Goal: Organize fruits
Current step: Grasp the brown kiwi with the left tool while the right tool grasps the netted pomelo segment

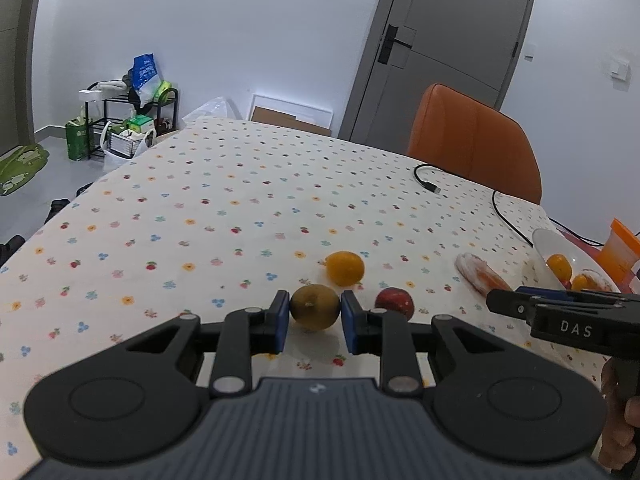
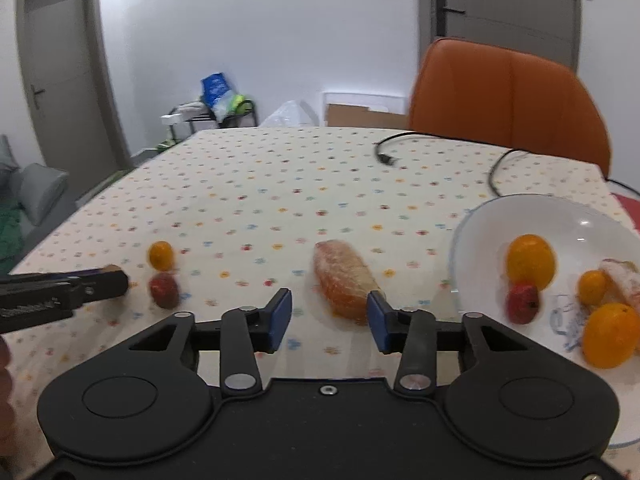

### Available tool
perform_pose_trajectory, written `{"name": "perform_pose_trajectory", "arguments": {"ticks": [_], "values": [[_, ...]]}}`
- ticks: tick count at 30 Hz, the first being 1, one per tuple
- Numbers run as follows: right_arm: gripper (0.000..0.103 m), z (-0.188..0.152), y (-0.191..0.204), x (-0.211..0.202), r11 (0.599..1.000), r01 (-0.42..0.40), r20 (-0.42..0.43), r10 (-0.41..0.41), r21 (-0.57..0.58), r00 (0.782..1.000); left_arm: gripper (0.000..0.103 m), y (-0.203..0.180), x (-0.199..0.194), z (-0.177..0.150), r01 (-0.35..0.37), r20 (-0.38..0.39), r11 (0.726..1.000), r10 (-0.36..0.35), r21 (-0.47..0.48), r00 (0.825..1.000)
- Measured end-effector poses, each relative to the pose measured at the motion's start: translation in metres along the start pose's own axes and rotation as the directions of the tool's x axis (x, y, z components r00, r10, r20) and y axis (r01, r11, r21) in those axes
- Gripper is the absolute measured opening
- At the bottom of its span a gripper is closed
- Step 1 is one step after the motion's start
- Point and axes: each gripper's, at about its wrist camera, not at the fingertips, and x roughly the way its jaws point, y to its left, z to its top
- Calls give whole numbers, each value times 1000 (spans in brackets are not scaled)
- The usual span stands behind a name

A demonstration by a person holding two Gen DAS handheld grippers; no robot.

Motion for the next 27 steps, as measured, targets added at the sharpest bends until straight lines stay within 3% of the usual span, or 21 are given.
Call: {"name": "perform_pose_trajectory", "arguments": {"ticks": [12, 27], "values": [[47, 10, 8, 6, 999, 20, 4, -20, -32, 1000, 26, 9, -3, 1, -21, 11, 1000, 22, -14, 1000], [49, 21, 11, 40, 993, 61, -34, -64, -100, 997, 26, 20, -2, 2, -45, 20, 998, 46, -36, 999]]}}
